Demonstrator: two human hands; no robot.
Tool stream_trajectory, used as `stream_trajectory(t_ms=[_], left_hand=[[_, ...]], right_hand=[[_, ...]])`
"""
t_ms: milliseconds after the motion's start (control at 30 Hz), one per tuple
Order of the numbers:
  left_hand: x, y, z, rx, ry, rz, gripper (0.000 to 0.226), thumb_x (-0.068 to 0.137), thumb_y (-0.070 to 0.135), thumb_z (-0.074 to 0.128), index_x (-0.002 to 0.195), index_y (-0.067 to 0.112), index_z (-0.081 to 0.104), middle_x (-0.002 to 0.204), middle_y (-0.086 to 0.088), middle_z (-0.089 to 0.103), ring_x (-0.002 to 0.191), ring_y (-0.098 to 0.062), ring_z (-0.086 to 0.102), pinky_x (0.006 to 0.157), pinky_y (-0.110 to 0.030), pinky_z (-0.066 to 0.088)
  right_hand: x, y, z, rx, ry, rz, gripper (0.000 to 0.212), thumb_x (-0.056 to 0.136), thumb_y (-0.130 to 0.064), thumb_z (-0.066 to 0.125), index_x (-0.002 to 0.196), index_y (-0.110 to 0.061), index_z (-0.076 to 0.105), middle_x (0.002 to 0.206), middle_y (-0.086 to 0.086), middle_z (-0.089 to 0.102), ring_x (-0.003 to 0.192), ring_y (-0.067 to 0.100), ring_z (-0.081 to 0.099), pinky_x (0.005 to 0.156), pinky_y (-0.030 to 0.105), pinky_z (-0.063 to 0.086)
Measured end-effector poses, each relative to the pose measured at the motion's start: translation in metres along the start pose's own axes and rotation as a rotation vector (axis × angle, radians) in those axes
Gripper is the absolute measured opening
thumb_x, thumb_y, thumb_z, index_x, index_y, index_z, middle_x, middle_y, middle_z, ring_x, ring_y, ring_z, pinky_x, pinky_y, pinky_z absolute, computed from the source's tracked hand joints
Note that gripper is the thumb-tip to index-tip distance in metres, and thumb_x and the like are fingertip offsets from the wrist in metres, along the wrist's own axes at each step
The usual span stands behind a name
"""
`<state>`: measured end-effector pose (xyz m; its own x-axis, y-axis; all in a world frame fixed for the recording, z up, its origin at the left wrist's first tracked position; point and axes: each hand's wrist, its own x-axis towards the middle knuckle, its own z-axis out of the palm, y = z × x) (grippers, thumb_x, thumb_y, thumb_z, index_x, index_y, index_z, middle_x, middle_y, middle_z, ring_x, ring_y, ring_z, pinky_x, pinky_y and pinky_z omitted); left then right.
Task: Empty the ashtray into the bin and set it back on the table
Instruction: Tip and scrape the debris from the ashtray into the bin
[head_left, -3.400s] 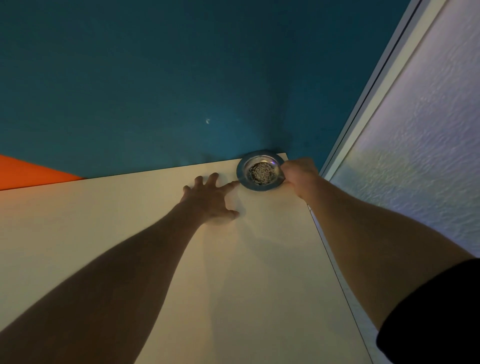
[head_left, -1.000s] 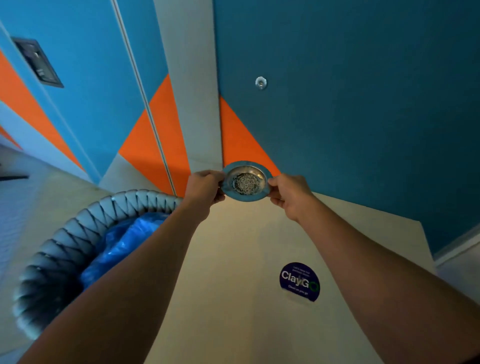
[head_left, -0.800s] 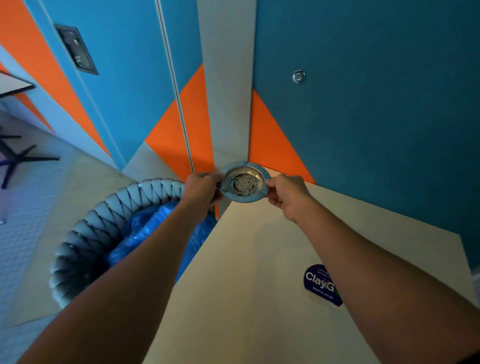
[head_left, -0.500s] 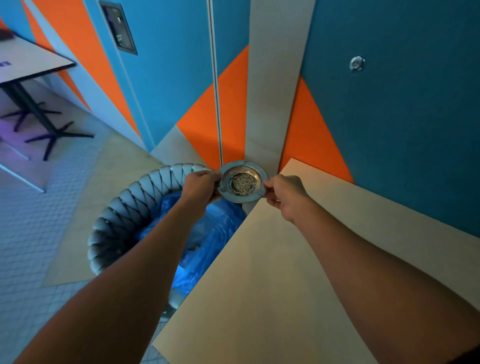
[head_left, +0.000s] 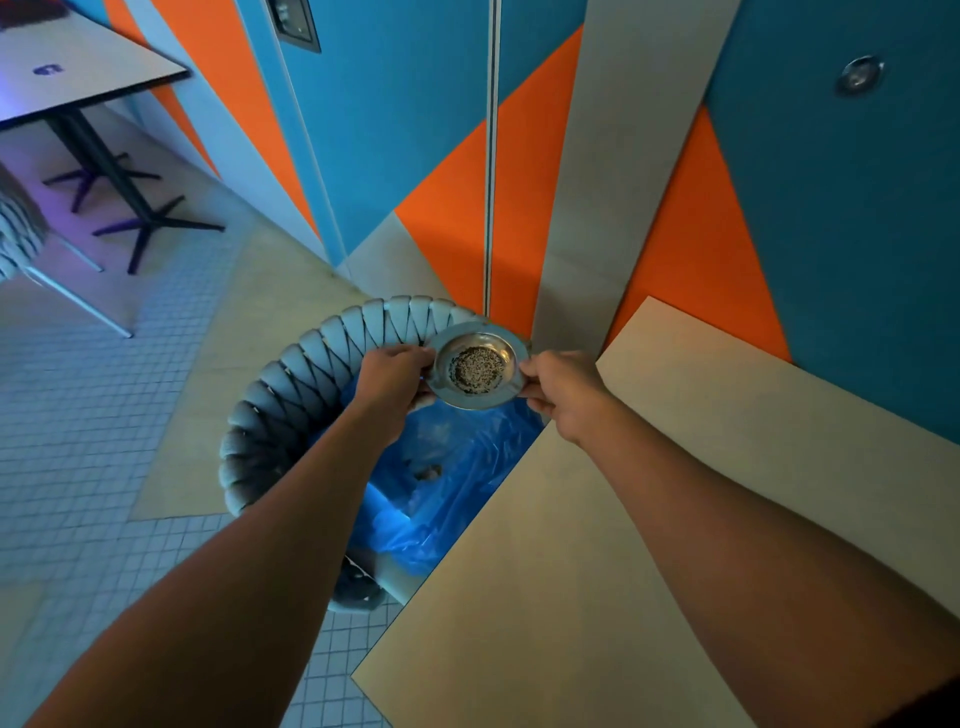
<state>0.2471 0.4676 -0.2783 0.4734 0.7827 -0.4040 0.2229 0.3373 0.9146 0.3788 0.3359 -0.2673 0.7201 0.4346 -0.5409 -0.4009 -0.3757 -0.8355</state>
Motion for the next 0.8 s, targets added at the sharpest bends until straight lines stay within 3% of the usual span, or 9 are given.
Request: stream_trajectory(t_ms=[133,267,433,567,667,800], left_hand=[[0.015,-0.014,-0.011,0.006,0.008,-0.039,0.013,0.095,0.013,0.057,0.095,0.004,0.066,0.072,-0.009,0.064,0.055,-0.015,0.059,0.046,-0.025,0.05],[0.031,-0.027,-0.021,0.018,0.024,-0.067,0.012,0.095,0.015,0.059,0.089,0.009,0.067,0.071,-0.007,0.068,0.056,-0.014,0.063,0.052,-0.028,0.053],[0.049,-0.044,-0.03,0.009,0.052,-0.103,0.012,0.095,0.016,0.061,0.086,0.01,0.067,0.065,-0.003,0.067,0.048,-0.007,0.064,0.045,-0.022,0.051],[0.067,-0.061,-0.035,0.035,0.08,-0.113,0.015,0.095,0.018,0.061,0.082,0.012,0.066,0.058,0.002,0.065,0.043,-0.004,0.062,0.043,-0.02,0.05],[0.083,-0.075,-0.039,0.065,0.103,-0.13,0.015,0.095,0.02,0.062,0.083,0.013,0.068,0.067,-0.001,0.067,0.051,-0.007,0.063,0.045,-0.021,0.051],[0.102,-0.096,-0.046,0.075,0.128,-0.149,0.015,0.095,0.021,0.061,0.085,0.013,0.069,0.074,-0.003,0.068,0.06,-0.011,0.065,0.048,-0.022,0.053]], right_hand=[[0.01,0.006,0.014,-0.007,0.001,0.021,0.006,0.088,-0.009,0.062,0.091,-0.011,0.066,0.093,0.01,0.074,0.07,0.017,0.069,0.055,0.025,0.049],[0.024,0.017,0.028,-0.05,-0.014,0.026,0.011,0.087,-0.008,0.061,0.078,-0.013,0.064,0.084,0.009,0.073,0.066,0.017,0.067,0.059,0.027,0.046],[0.047,0.036,0.043,-0.095,-0.034,0.047,0.004,0.088,-0.013,0.061,0.087,-0.015,0.064,0.092,0.008,0.074,0.067,0.012,0.07,0.058,0.026,0.048],[0.064,0.052,0.055,-0.12,-0.063,0.039,0.014,0.092,-0.015,0.058,0.079,-0.019,0.062,0.087,0.004,0.073,0.063,0.009,0.07,0.059,0.026,0.05],[0.077,0.065,0.062,-0.123,-0.085,0.04,0.019,0.092,-0.017,0.057,0.075,-0.019,0.063,0.077,-0.002,0.071,0.056,0.005,0.069,0.06,0.025,0.051],[0.095,0.087,0.065,-0.191,-0.092,0.032,0.011,0.091,-0.023,0.058,0.082,-0.019,0.062,0.085,0.0,0.071,0.068,0.011,0.071,0.066,0.029,0.055]])
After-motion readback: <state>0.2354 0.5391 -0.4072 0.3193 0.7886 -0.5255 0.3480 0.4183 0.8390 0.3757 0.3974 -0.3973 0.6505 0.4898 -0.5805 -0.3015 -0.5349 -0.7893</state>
